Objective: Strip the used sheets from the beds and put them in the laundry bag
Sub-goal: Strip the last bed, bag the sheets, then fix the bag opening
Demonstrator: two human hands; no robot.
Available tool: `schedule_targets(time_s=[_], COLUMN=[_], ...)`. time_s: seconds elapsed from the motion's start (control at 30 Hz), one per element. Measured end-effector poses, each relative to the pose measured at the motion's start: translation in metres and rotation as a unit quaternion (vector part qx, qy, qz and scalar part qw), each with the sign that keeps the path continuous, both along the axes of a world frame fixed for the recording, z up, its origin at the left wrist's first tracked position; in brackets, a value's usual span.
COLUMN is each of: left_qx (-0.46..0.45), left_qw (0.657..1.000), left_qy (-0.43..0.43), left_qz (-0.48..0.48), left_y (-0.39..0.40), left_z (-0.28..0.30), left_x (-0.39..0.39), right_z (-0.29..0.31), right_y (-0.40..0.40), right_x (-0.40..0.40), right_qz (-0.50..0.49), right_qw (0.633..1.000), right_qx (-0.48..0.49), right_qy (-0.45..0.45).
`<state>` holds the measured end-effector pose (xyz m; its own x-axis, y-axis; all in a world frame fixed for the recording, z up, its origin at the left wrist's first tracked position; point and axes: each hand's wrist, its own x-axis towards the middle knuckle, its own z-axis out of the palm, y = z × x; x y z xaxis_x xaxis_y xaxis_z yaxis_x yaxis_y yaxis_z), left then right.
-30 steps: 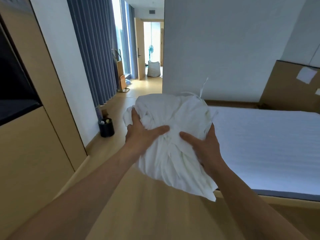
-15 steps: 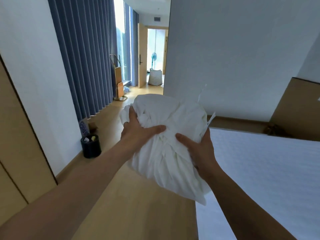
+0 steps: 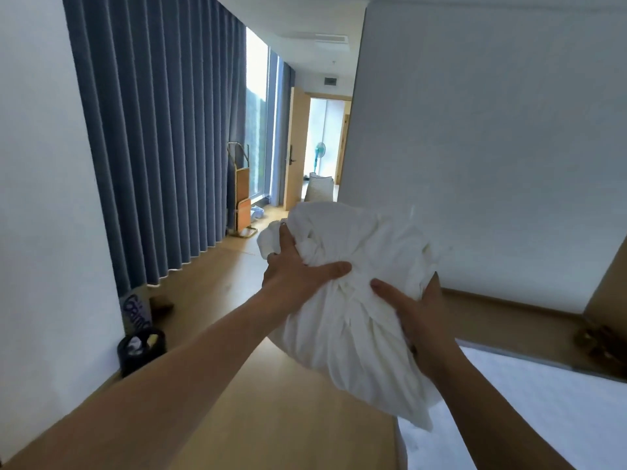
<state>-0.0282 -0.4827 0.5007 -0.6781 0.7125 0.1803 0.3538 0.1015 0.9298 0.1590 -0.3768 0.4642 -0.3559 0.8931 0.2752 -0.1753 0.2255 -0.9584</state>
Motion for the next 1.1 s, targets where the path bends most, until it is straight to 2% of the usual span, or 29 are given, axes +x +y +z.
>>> schedule_targets(time_s=[0.23, 0.43, 0.6, 0.8, 1.1], left_qx=[-0.002, -0.035, -0.068, -0.091, -0.100], left_qw=[0.998, 0.995, 0.994, 0.992, 0.989], left_qy=[-0.022, -0.040, -0.057, -0.086, -0.107], left_qz=[0.057, 0.082, 0.065, 0.035, -0.004], left_y=[0.149, 0.255, 0.362, 0.499, 0.683], left_z=[0.012, -0.005, -0.035, -0.041, -0.055], left_x=[-0.136, -0.264, -0.383, -0.528, -0.683], right_z=[0.014, -0.007, -0.034, -0.032, -0.037], right_y=[0.169, 0.284, 0.381, 0.502, 0.671], right_x=[-0.150, -0.282, -0.395, -0.529, -0.675], right_qz=[0.054, 0.081, 0.100, 0.059, 0.049], right_qw=[0.999, 0.995, 0.992, 0.993, 0.990], right_qx=[-0.002, -0.043, -0.070, -0.098, -0.131], right_qy=[-0.007, -0.034, -0.030, -0.032, -0.019])
